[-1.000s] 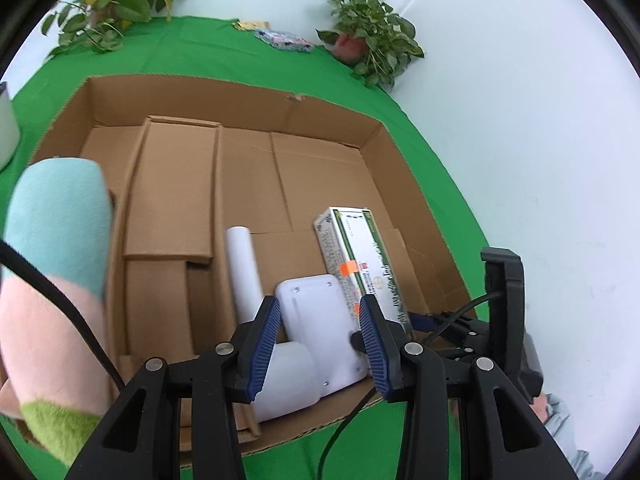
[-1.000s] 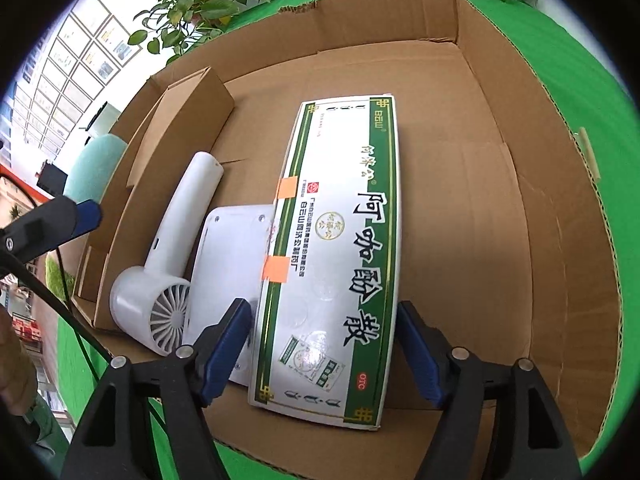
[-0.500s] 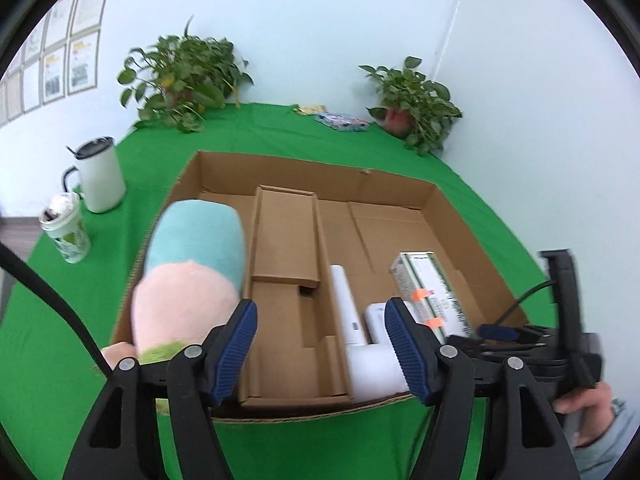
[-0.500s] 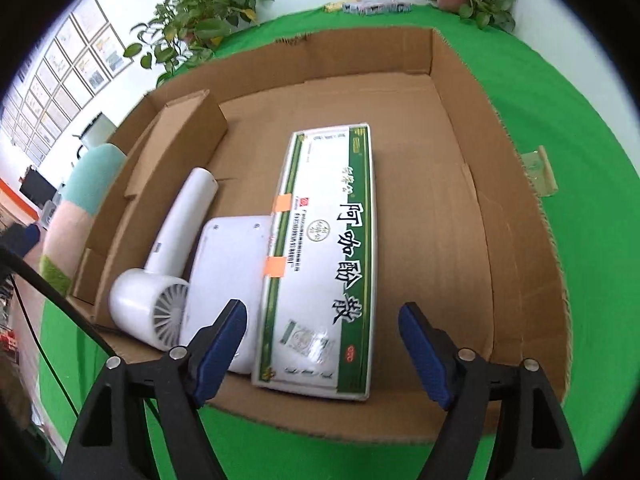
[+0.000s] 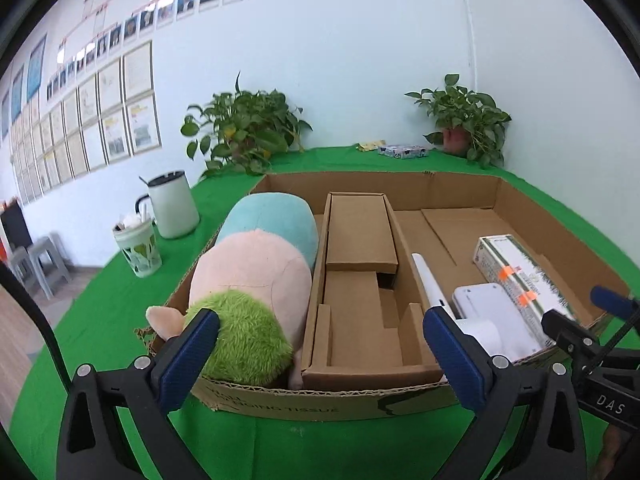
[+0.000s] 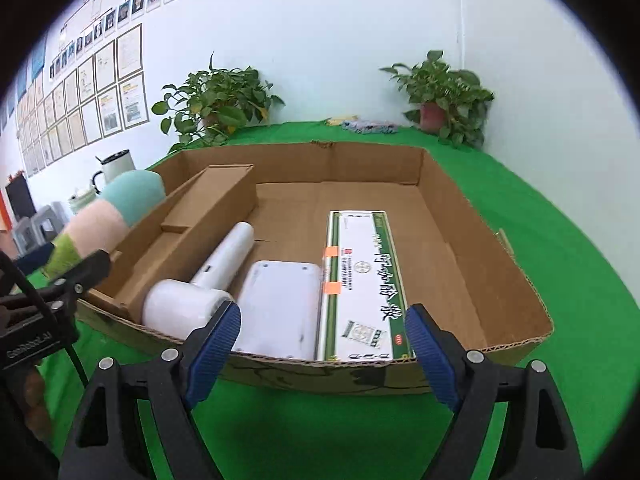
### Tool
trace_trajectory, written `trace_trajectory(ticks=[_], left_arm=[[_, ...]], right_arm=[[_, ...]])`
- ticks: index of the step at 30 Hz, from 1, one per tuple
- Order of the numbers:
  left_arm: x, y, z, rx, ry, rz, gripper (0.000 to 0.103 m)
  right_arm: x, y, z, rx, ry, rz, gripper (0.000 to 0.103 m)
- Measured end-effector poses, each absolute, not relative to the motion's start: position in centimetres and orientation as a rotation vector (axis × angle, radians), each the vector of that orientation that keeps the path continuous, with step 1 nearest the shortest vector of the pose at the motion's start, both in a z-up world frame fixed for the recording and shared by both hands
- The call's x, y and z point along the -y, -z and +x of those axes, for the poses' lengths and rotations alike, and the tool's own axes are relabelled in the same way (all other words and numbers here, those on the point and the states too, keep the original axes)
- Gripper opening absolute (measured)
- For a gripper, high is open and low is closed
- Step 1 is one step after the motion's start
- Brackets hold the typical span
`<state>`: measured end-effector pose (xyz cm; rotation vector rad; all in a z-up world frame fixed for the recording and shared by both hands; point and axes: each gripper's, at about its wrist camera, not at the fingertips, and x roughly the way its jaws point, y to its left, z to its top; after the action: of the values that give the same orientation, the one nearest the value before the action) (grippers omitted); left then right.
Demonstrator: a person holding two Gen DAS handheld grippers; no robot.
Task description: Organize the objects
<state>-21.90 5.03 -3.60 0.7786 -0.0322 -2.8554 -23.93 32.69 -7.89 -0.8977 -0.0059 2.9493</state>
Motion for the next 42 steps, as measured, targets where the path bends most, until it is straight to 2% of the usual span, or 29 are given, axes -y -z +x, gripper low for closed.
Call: trace_trajectory(ticks=[2, 14, 19, 42], left_arm=[[-5.3, 4.1, -21.8, 0.06, 2.847, 0.765, 0.102], [-6.4, 5.5, -22.3, 0.171, 2.763, 0.763, 0.103], [-5.4, 5.5, -22.5, 0.107, 2.785, 0.777, 0.103], [-5.4, 5.6, -22.8, 0.109, 2.786, 0.777, 0.103]], right_arm=[[-32.4, 8.2, -23.7, 0.06, -2.948, -0.832, 0.085], [-32.6, 8.2, -23.5, 0.054, -2.945, -0.807, 0.088], [-32.6, 8.3, -23.5, 0.053, -2.945, -0.807, 0.088], [-32.6, 8.1, -23.2, 0.043, -2.954, -0.807, 0.089]])
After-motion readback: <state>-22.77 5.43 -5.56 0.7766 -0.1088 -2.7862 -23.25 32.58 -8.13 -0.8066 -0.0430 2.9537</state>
